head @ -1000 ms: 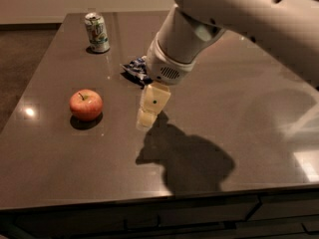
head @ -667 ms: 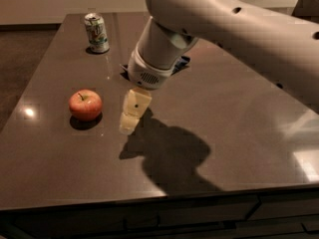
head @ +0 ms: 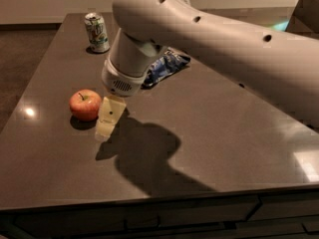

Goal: Pick apple

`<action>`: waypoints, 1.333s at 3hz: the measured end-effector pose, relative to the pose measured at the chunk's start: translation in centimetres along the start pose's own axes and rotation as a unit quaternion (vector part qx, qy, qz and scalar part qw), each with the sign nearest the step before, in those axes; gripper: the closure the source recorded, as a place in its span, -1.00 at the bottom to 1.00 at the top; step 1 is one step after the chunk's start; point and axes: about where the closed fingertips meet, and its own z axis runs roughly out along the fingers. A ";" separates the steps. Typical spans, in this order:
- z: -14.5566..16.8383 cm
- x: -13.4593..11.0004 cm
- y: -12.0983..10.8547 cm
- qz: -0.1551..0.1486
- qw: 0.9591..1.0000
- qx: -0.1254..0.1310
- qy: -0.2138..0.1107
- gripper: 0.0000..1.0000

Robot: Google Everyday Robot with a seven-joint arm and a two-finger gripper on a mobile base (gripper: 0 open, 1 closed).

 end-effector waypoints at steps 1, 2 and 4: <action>1.3 -1.7 -0.2 -0.009 1.000 -0.011 -0.002 -1.00; 2.2 -3.1 -0.5 -0.016 1.000 -0.018 -0.002 -1.00; 3.0 -3.7 -1.1 -0.017 0.999 -0.034 0.004 -0.06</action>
Offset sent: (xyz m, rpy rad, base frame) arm 0.0118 0.0570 -0.0058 0.0015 0.0247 0.0651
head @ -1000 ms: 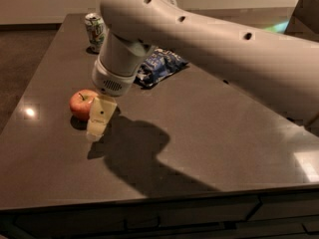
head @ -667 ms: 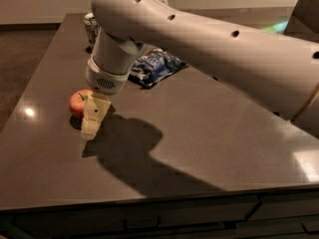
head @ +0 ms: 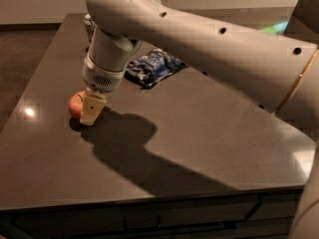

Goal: Pick apple

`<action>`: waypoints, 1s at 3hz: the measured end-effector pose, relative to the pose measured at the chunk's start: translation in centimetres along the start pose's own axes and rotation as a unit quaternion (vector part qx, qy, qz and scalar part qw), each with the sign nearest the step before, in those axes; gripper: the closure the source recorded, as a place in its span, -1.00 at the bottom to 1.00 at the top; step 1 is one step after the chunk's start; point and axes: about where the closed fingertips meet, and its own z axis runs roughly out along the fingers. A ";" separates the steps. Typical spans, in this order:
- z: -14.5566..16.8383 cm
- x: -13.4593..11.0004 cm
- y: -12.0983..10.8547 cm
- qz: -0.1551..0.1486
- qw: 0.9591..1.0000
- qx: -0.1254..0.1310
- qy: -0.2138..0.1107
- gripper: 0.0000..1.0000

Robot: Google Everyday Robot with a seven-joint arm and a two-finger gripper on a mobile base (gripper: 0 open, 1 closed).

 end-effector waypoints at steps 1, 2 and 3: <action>-0.3 0.1 -0.2 0.003 1.000 -0.008 0.000 0.40; -2.5 0.0 -0.2 -0.001 1.000 -0.011 -0.010 0.87; -6.7 -0.7 0.7 -0.019 0.999 -0.023 -0.033 1.00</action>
Offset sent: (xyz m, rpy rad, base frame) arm -0.0004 -0.0310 0.0720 0.0717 0.0268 0.0362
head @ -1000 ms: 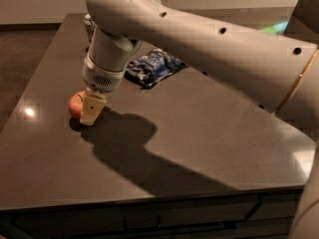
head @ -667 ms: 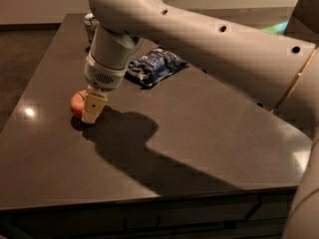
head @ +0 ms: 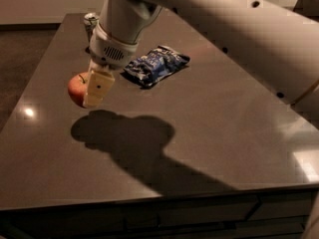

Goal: Pick apple

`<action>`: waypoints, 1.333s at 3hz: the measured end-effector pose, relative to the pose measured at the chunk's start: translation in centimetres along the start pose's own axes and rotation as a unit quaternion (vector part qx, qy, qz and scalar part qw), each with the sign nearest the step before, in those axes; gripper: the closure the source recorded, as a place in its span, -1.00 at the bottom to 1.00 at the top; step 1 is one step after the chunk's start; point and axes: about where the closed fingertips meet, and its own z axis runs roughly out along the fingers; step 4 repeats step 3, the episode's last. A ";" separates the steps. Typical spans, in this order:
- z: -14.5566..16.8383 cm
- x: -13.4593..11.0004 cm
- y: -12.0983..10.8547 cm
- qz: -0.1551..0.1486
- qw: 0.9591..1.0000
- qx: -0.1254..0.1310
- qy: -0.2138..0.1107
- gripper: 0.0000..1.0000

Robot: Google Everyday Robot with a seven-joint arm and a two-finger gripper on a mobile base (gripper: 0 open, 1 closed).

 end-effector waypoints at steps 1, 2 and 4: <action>-4.4 -1.2 1.4 -0.032 0.999 -0.015 -0.025 1.00; -6.3 -1.7 1.8 -0.048 0.998 -0.022 -0.038 1.00; -6.6 -1.8 1.9 -0.050 0.998 -0.023 -0.040 1.00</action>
Offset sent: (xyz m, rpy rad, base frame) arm -0.0227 -0.0327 0.0826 0.0985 0.0032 0.1474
